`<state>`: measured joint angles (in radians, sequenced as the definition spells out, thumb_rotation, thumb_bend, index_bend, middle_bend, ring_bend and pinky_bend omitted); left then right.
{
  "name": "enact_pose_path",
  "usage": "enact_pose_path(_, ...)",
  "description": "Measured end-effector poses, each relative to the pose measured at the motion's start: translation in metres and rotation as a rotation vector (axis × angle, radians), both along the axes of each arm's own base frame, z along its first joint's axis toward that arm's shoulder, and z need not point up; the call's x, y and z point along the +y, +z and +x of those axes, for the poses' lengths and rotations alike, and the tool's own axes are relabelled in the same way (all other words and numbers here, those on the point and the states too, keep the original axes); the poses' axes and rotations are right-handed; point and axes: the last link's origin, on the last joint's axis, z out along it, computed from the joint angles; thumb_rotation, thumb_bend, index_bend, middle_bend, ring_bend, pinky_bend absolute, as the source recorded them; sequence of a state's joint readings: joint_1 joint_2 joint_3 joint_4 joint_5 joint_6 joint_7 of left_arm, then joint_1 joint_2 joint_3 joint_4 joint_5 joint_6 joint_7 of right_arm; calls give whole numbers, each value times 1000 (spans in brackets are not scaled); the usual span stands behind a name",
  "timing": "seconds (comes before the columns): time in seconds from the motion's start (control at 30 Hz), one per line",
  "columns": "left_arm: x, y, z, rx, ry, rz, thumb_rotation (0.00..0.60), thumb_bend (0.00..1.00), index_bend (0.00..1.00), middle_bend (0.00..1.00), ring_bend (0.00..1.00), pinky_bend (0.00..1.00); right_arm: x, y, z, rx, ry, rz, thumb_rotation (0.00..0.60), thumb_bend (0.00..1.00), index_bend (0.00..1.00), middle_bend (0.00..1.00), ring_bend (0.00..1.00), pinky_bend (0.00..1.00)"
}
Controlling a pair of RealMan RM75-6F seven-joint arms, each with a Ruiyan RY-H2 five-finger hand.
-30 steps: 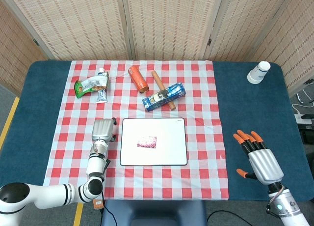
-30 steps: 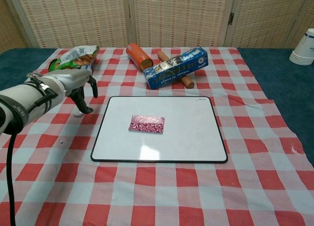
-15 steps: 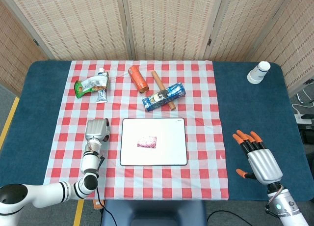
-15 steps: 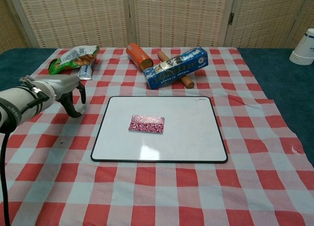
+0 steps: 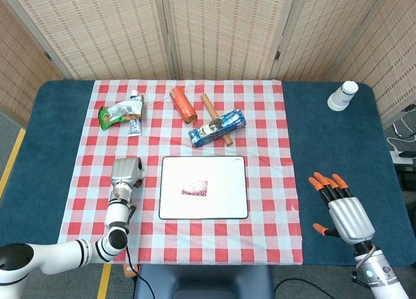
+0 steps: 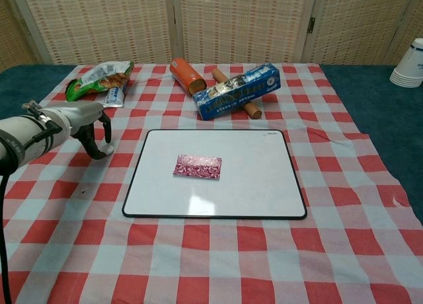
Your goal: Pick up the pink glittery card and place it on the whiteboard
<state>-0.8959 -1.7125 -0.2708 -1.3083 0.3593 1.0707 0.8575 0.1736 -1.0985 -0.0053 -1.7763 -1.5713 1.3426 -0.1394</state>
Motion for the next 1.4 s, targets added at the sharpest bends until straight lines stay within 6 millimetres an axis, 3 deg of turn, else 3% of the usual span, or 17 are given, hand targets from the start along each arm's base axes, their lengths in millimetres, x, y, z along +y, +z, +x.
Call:
enact_pose_path(0.87, 3, -4, -2, -19, 14, -1, 600, 320, 497, 1000, 1000, 1000, -1, 0, -1, 2, -6, -1, 600, 52, 0, 7, 0, 1)
enact_pose_path(1.17, 3, 4, 8, -34, -9, 13, 600, 319, 504, 1000, 1000, 1000, -2, 0, -1, 0, -6, 0, 600, 52, 0, 7, 0, 1)
enact_pose_path(1.4, -9, -2, 32, -58, -60, -13, 600, 319, 504, 1000, 1000, 1000, -3, 0, -1, 0, -9, 1, 600, 52, 0, 7, 0, 1)
